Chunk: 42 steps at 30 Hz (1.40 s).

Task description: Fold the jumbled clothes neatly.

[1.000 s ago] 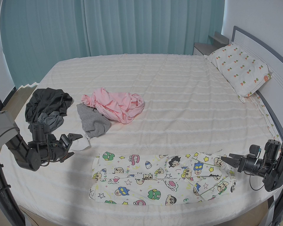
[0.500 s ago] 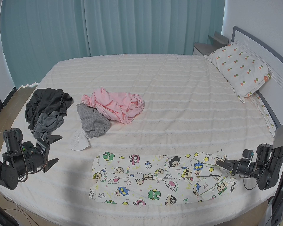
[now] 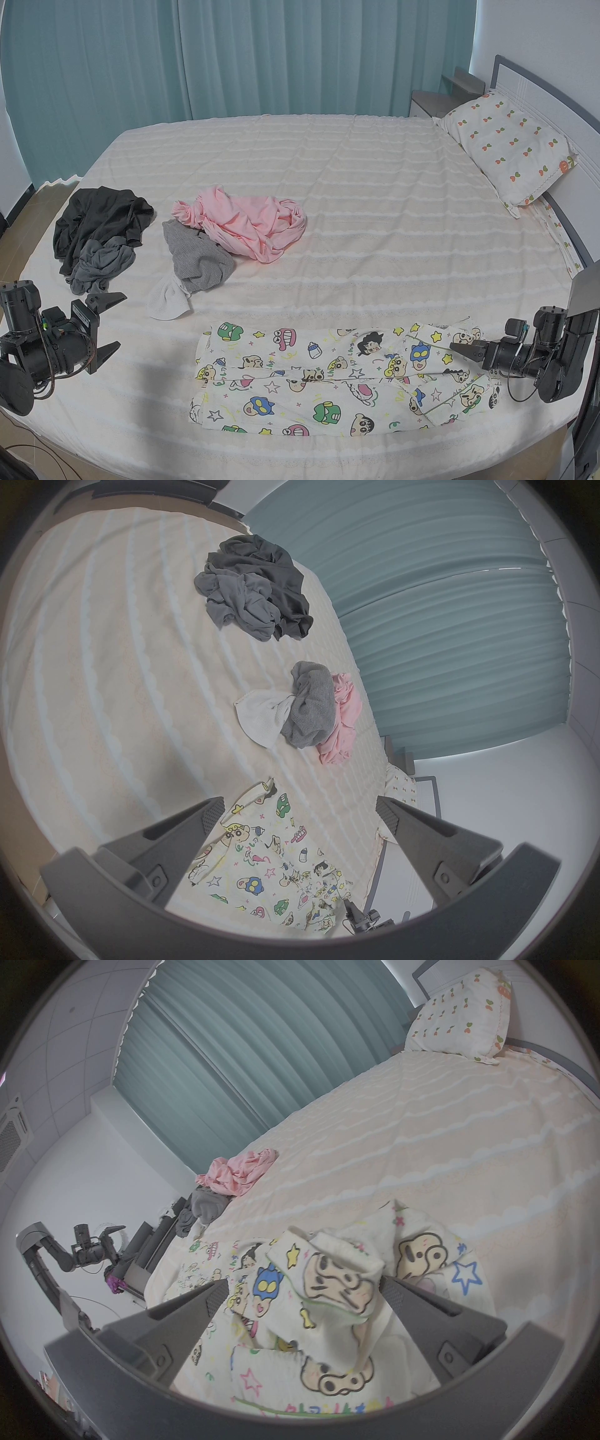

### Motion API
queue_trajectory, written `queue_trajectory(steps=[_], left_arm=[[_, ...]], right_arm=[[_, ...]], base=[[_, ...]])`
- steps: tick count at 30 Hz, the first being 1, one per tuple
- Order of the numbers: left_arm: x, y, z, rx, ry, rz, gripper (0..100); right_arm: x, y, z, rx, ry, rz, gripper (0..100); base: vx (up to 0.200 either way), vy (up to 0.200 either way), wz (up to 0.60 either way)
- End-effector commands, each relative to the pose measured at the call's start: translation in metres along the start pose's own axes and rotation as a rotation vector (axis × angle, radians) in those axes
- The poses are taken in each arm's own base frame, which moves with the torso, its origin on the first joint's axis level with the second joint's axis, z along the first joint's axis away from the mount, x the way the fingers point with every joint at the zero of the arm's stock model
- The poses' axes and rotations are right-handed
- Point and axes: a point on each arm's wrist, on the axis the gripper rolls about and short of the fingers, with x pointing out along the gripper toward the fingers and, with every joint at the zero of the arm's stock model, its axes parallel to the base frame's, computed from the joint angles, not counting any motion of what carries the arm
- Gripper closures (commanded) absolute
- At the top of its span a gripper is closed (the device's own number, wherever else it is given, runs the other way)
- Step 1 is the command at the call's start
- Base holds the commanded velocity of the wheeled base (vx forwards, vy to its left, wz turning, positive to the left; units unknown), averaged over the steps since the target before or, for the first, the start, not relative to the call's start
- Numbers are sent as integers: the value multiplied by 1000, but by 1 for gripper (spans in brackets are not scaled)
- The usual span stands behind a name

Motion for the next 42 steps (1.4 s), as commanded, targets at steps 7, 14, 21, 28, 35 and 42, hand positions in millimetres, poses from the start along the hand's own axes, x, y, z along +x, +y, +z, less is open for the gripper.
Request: queue_trajectory(steps=[7,14,21,28,35,42], left_arm=[[1,2,-1,-6,5,10,0],[1,2,-1,-5,5,9,0],[0,4,-2,-7,7,14,0],[-1,4,-3,-7,7,14,0],[-2,6,-4,-8,12,21,0],[-1,6,-4,-7,14,22,0]], right_arm=[[5,0,-1,-11,1,4,0],[7,1,-3,-8,7,7,100],[1,4,2,-17,-10,5,100],[-12,19,11,-46,-37,21,100],[-4,27,24,-95,-71,65,100],[11,13,30,-47,-19,41,100]], base=[[0,0,0],[0,0,0],[0,0,0],[0,0,0],[0,0,0],[0,0,0]])
